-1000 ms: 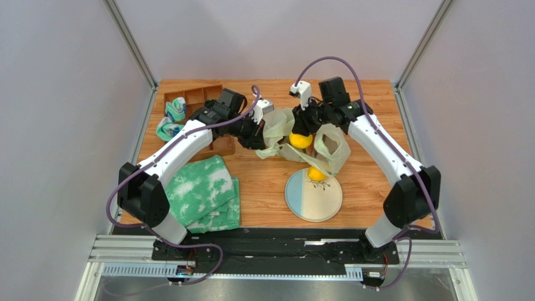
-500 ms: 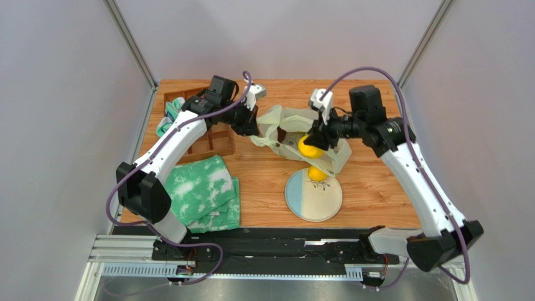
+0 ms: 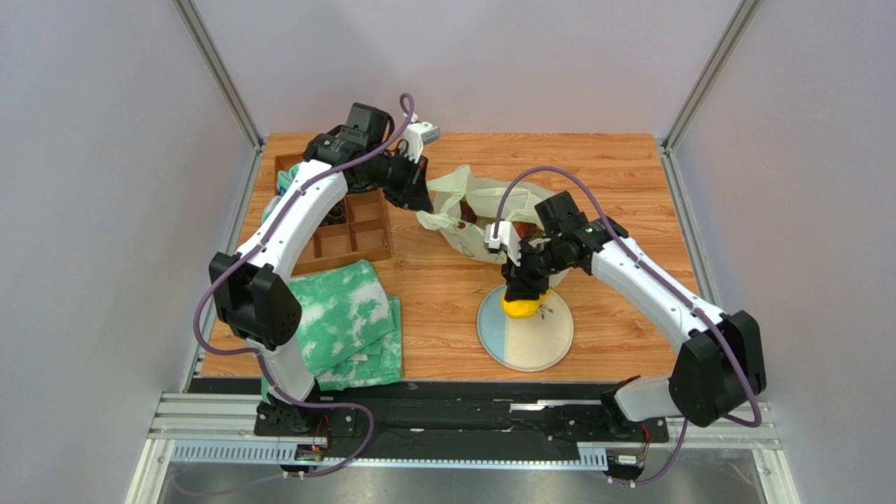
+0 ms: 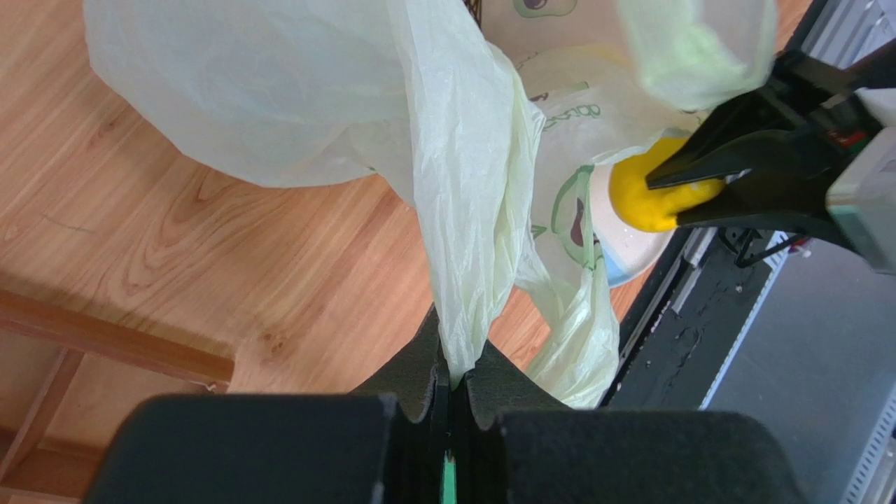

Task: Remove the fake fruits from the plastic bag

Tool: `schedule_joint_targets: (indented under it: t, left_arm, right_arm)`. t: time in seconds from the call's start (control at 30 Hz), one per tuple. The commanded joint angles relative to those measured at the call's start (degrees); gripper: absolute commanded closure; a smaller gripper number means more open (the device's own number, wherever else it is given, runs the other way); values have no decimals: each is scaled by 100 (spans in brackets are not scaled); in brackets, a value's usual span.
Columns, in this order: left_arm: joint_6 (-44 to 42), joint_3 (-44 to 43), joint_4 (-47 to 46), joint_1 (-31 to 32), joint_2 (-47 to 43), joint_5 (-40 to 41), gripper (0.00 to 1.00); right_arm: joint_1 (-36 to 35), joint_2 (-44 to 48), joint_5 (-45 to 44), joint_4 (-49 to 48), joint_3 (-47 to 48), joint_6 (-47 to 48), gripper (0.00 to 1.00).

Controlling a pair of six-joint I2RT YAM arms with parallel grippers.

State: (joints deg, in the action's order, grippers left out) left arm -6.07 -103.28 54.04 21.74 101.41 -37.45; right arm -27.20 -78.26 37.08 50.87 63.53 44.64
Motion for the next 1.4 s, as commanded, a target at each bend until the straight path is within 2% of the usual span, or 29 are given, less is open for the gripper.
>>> schedule_joint_targets:
  t: [0.0, 0.4, 0.6, 0.7, 0.77, 0.8, 0.83, 0.87, 0.93, 1.0, 1.27, 1.37]
  left_arm:
    - [114, -139, 27, 6, -200, -17, 100]
    - [53, 326, -96, 24, -508, 98, 100]
    - [-105, 379, -78, 85, -543, 247, 100]
    - [-149, 379, -78, 129, -552, 317, 100]
    - [-158, 362, -78, 146, -560, 317, 100]
    - [-141, 362, -78, 155, -560, 317, 100]
    - [-141, 353, -78, 147, -543, 317, 100]
    - [-149, 344, -78, 155, -534, 309, 100]
    - [-114, 344, -78, 155, -508, 282, 100]
    - [-97, 318, -78, 173, -481, 265, 100]
    - [-202, 265, 1, 208, -446, 405, 100]
    - [-228, 256, 10, 226, -464, 449, 100]
  right_arm:
    - [-136, -233, 89, -385, 98, 431, 90]
    - [-575, -1042, -306, -1246, -104, 1, 86]
    - [-602, -1288, -430, -975, -7, 299, 80]
    - [-602, -1315, -517, -825, 2, 405, 71]
    - [-602, -1332, -535, -737, 10, 449, 61]
    - [-593, -1324, -535, -719, 11, 440, 51]
    - [-602, -1297, -518, -710, 19, 405, 47]
    - [-593, -1271, -509, -728, 54, 309, 33]
    - [-602, -1201, -474, -745, 107, 168, 24]
    - [-602, -1122, -465, -737, 230, -43, 20]
    - [-576, -297, -201, -139, 977, -359, 20]
    - [-358, -85, -62, -349, 1161, -1026, 21]
